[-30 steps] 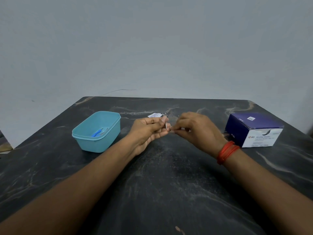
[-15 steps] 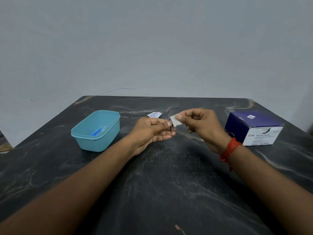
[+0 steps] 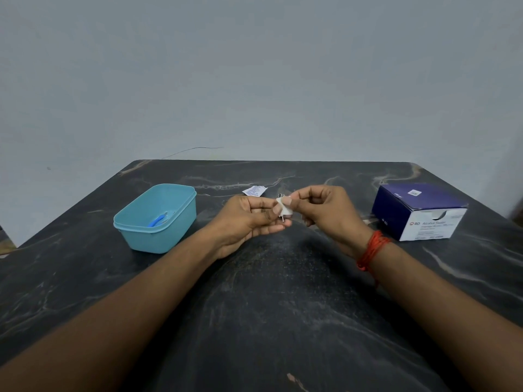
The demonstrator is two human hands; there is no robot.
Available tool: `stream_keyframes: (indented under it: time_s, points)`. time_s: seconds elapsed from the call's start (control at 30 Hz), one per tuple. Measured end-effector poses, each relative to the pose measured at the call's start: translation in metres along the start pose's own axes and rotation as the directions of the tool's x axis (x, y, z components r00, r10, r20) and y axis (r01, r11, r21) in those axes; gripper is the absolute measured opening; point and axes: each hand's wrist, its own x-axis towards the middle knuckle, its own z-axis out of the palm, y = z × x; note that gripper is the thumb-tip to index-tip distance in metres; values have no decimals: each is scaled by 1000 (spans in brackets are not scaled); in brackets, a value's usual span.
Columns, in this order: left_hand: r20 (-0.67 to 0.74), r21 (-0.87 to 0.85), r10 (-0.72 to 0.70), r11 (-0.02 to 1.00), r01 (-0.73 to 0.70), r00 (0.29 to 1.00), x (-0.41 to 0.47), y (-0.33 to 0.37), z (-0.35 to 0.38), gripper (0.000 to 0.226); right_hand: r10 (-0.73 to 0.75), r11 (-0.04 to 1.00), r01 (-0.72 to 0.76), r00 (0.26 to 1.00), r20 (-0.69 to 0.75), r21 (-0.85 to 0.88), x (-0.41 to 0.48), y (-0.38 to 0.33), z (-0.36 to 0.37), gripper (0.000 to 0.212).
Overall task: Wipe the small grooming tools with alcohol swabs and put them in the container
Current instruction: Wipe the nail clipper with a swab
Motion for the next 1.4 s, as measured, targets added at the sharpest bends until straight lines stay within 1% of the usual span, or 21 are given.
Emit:
stream_keyframes:
  time_s: [0.1, 0.23, 0.37, 0.53, 0.67, 0.77, 0.93, 1.03, 1.1, 1.17, 1.23, 1.27, 1.33, 1.4]
  points:
    - [-3, 12, -1, 1000, 1, 1000, 0, 0, 0, 24, -7, 1000, 7, 1000, -1, -4, 0, 0, 0, 7]
    - [-4, 36, 1, 999, -1, 1000, 0, -1, 1, 23, -14, 1000, 15, 1000, -26, 4, 2, 0, -1, 13]
    - [18, 125, -2, 992, 0, 1000, 0, -3, 2, 24, -65, 997, 63, 997, -41, -37, 2, -1, -1, 17]
    - [-3, 131, 11, 991, -10, 1000, 1, -4, 2, 18, -124, 980, 123, 992, 5, -156, 2, -1, -3, 12]
    - [24, 179, 6, 984, -10, 1000, 1, -7, 3, 24, -131, 977, 126, 991, -18, -172, 3, -1, -4, 12]
    - [12, 214, 34, 976, -36, 999, 4, -10, 3, 26, -124, 978, 118, 992, -23, -172, 2, -2, -3, 12]
    - [-26, 271, 110, 957, -99, 994, 7, -13, 2, 18, -89, 980, 84, 996, -21, -179, 2, -3, -6, 17]
    - [-53, 389, 211, 904, -175, 976, 6, -14, 6, 15, -66, 983, 60, 997, -33, -172, 2, -1, -3, 15]
    - [-107, 397, 276, 893, -213, 955, 6, -14, 9, 14, -24, 992, 19, 999, -46, -121, 2, -1, -2, 15]
    - [-140, 416, 335, 874, -252, 932, 7, -12, 10, 18, 81, 997, -81, 996, -37, 9, 2, -1, -5, 15]
    - [-140, 500, 400, 818, -284, 906, 8, -11, 8, 22, 216, 959, -220, 976, 40, 179, 1, -3, -7, 18]
    - [-141, 550, 432, 782, -292, 891, 8, -11, 7, 22, 265, 928, -279, 960, 86, 247, 0, -3, -7, 22]
    - [-129, 663, 507, 683, -307, 852, 8, -11, 5, 18, 305, 882, -335, 942, 138, 331, 0, -4, -4, 26]
    - [-50, 785, 597, 519, -338, 801, 7, -10, 6, 17, 305, 858, -338, 941, 146, 386, 0, -4, -1, 31]
